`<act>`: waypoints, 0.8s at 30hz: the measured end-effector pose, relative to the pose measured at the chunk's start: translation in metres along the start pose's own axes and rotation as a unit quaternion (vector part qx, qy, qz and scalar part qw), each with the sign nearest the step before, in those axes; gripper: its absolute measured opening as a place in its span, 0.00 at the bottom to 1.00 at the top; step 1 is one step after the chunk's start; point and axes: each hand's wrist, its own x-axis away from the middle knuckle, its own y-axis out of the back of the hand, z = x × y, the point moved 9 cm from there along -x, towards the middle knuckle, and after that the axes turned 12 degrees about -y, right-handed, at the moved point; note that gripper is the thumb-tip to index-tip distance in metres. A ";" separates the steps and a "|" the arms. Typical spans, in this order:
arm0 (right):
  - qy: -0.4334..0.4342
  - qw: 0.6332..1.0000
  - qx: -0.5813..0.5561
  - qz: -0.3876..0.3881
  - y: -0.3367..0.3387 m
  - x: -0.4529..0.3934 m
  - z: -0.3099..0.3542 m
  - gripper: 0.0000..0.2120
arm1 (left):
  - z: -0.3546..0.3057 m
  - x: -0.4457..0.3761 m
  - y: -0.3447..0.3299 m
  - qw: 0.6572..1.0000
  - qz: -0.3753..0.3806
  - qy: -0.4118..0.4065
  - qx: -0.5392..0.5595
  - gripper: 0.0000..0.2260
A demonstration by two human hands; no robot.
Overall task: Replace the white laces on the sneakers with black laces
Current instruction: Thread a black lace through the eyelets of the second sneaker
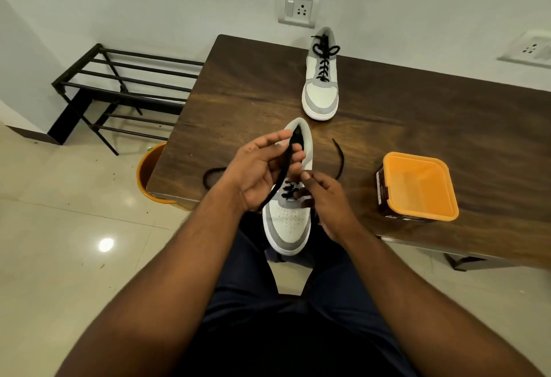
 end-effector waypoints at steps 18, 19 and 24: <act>-0.008 0.998 0.067 -0.016 0.030 0.001 0.005 0.04 | -0.033 0.008 0.122 0.805 -0.244 -0.131 -0.525 0.14; 0.000 0.997 0.082 -0.014 0.024 0.001 0.009 0.04 | -0.033 0.006 0.105 0.791 -0.191 -0.167 -0.556 0.14; 0.034 0.995 0.092 0.001 0.004 -0.003 0.026 0.02 | 0.010 -0.004 0.030 0.889 0.100 -0.098 -0.437 0.11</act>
